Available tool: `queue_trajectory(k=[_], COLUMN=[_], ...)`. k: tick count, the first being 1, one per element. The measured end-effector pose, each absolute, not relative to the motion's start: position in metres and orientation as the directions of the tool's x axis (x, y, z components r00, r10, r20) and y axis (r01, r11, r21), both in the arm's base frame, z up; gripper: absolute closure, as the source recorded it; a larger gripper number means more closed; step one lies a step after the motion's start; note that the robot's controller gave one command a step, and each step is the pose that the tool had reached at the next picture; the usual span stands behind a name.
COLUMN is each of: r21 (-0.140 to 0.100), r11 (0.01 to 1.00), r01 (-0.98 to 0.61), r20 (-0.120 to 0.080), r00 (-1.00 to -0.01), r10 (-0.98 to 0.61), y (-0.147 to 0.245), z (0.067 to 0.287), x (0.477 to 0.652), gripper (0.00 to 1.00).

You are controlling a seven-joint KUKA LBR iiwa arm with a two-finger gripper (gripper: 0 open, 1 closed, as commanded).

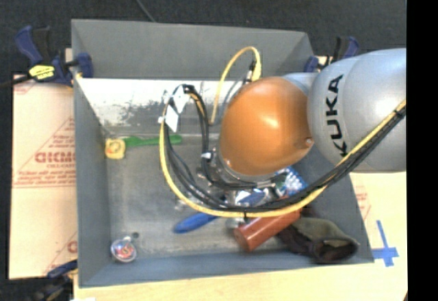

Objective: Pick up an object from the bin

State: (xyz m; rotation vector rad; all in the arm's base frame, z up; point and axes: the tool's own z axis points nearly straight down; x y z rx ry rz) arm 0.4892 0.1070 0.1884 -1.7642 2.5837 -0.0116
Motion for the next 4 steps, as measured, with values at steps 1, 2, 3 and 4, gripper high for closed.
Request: queue_trajectory(k=[1, 2, 3, 4], r21=[-0.007, -0.006, -0.01, -0.015], r11=[0.736, 0.735, 0.637, 0.529], r01=[-0.677, -0.678, -0.77, -0.849], r20=[-0.003, -0.004, -0.006, -0.01], r00=[-0.736, -0.735, -0.637, -0.529], r10=[-0.677, -0.678, -0.771, -0.849], y=[0.02, 0.022, 0.008, -0.042], z=[0.15, 0.15, 0.138, 0.116], x=[0.573, 0.573, 0.55, 0.545], gripper=[1.0, 1.0, 1.0, 0.0])
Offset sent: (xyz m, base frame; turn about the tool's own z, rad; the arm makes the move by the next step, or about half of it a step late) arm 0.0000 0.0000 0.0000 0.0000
